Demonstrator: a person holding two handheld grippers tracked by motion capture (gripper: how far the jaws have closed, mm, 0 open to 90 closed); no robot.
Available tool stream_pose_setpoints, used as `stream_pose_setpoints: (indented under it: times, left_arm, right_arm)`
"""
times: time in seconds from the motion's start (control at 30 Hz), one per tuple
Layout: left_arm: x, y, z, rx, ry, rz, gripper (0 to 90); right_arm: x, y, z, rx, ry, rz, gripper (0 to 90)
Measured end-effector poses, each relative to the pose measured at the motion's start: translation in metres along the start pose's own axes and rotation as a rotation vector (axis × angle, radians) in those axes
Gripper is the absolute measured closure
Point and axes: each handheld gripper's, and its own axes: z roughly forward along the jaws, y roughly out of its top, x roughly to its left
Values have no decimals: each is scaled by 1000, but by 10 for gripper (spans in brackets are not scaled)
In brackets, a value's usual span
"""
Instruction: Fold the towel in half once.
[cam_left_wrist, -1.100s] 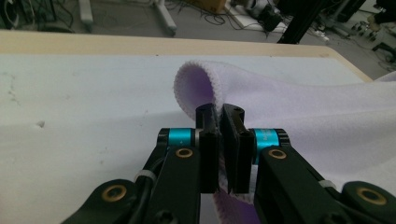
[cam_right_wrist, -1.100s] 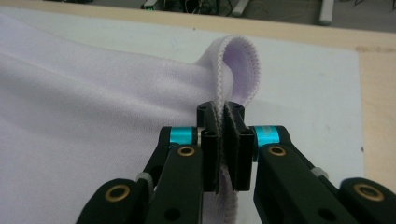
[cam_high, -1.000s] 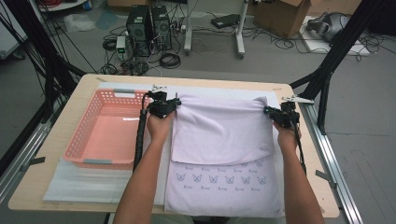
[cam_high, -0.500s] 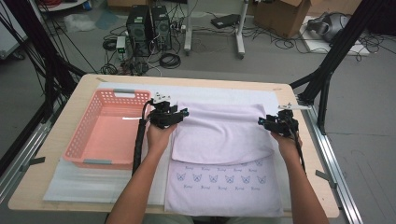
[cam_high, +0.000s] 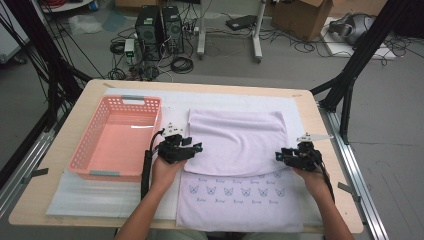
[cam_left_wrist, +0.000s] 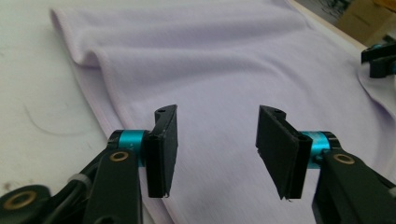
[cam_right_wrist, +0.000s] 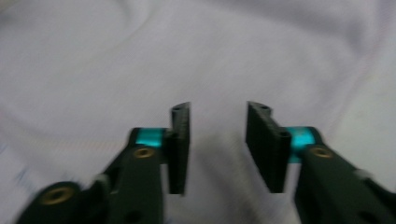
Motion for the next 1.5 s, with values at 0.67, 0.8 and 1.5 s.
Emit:
stream_pose_setpoints:
  times: [0.67, 0.8, 1.5]
  left_arm:
    - [-12, -38, -57, 10, 18, 12, 505]
    - [-12, -44, -58, 43, 13, -3, 594]
    - [-25, -42, -31, 146, 86, 64, 654]
  right_arm:
    - [25, -56, -82, -116, -35, 24, 697]
    - [35, -56, -78, -148, -120, 55, 638]
    - [44, -60, -64, -129, -204, 67, 606]
